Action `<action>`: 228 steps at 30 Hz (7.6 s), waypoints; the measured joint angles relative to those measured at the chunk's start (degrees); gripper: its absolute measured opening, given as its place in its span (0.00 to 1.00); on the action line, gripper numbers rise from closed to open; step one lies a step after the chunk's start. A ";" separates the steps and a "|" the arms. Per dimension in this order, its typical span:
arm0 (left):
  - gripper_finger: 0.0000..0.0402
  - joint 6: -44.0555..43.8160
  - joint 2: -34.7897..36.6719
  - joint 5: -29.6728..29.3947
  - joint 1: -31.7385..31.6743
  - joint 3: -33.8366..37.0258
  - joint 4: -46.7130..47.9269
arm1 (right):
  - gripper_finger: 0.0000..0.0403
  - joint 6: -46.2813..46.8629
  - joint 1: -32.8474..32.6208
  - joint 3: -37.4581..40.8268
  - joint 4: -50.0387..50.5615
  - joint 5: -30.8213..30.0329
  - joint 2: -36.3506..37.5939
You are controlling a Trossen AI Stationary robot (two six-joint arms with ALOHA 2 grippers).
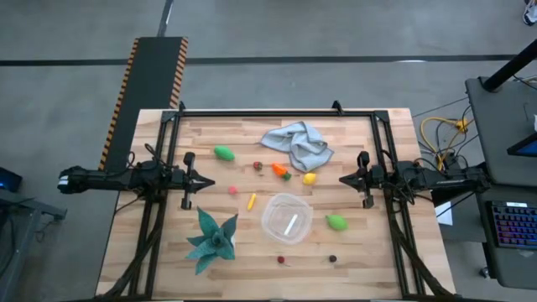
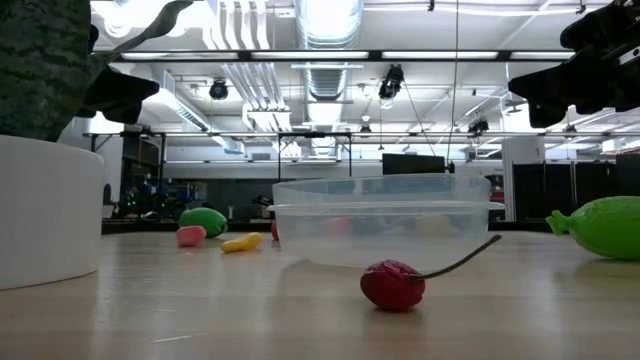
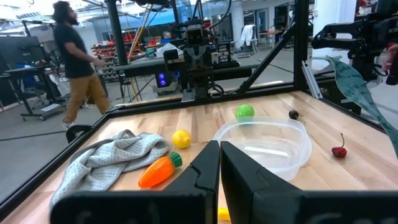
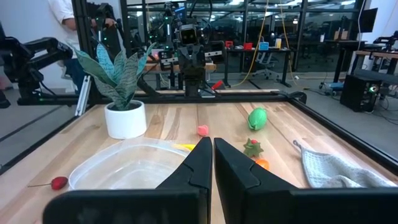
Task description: Pick and placing Produce into tupperware
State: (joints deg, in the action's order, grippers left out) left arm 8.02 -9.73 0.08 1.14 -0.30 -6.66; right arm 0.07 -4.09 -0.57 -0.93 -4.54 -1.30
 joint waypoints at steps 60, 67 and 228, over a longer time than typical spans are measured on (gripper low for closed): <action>0.00 -3.26 -1.04 -9.34 0.07 0.00 -2.08 | 0.70 15.65 -13.52 -68.76 57.22 -4.64 -50.88; 0.00 -3.13 -0.86 -7.67 0.07 0.00 -3.71 | 0.69 33.17 -13.61 -79.70 76.22 5.35 -64.38; 0.00 -7.66 -7.11 -4.80 0.07 0.00 -6.09 | 0.52 39.79 -24.38 -42.71 29.05 -2.21 -81.29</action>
State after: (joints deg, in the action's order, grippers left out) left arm 0.36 -16.84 -4.72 1.21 -0.30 -12.74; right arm 39.86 -28.47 -43.28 28.12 -6.75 -82.59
